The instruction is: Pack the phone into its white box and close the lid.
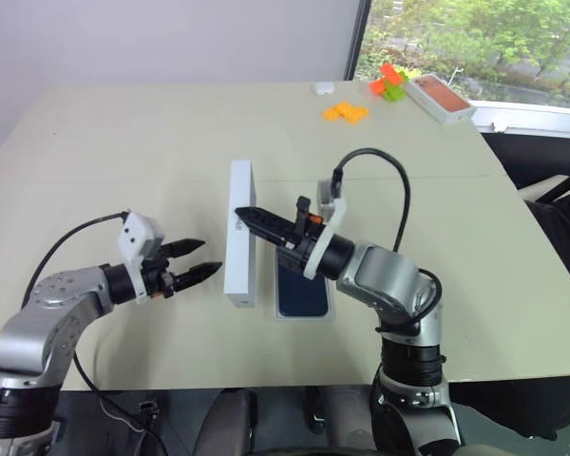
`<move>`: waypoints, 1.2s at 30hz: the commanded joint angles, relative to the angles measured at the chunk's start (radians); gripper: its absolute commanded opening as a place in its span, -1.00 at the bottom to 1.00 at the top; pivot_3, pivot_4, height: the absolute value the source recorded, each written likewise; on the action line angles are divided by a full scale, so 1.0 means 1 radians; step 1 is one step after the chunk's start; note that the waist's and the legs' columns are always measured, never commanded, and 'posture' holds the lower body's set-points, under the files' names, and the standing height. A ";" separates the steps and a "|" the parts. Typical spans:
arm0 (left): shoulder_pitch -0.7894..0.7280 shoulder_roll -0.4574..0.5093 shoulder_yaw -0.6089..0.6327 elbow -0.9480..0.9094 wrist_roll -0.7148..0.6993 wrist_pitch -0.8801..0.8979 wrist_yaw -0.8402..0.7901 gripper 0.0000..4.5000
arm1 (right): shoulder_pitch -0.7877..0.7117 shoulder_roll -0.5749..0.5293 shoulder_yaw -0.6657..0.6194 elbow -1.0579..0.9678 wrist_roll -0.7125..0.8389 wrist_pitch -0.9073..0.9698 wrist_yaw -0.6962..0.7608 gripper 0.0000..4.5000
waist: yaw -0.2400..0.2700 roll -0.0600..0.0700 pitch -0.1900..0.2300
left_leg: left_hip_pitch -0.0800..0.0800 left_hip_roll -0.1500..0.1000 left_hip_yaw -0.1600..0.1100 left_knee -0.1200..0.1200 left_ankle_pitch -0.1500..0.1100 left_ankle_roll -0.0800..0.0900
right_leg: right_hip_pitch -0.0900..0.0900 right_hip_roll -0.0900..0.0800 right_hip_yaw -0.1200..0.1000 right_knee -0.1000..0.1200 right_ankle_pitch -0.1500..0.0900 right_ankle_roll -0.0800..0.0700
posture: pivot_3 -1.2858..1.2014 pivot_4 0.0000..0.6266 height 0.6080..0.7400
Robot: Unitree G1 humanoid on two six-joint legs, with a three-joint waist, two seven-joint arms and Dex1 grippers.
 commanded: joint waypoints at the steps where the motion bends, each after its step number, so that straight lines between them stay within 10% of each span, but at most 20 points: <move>1: 0.005 0.020 0.027 -0.028 0.002 -0.021 -0.007 0.46 | 0.002 0.031 -0.023 0.032 0.015 0.037 -0.017 -0.99 | 0.002 0.000 0.000 | 0.000 0.000 0.000 0.000 0.000 0.000 | 0.000 0.000 0.000 0.000 0.000 0.000 | 0.03 -0.52 1.00; 18: -0.035 0.005 -0.036 -0.026 0.012 -0.020 0.014 0.46 | 0.017 -0.088 -0.044 0.142 0.015 0.102 -0.016 -0.99 | 0.002 0.000 0.000 | 0.000 0.000 0.000 0.000 0.000 0.000 | 0.000 0.001 0.000 0.000 0.000 0.000 | 0.03 -0.52 1.00; 25: -0.044 -0.019 -0.073 -0.058 0.001 -0.004 0.021 0.46 | -0.016 -0.182 -0.044 0.123 0.015 0.081 0.021 0.26 | 0.002 0.000 0.000 | -0.001 0.000 0.000 0.000 0.000 0.000 | 0.000 0.001 0.000 -0.001 0.000 0.000 | 0.03 -0.52 1.00; 36: -0.098 -0.083 -0.251 -0.128 0.050 0.024 0.063 0.46 | -0.126 -0.605 -0.055 0.017 -0.087 0.151 0.336 0.26 | 0.010 0.001 0.000 | -0.002 -0.001 0.000 0.000 0.000 0.000 | 0.001 0.001 0.000 -0.002 0.000 0.000 | 0.03 -0.52 1.00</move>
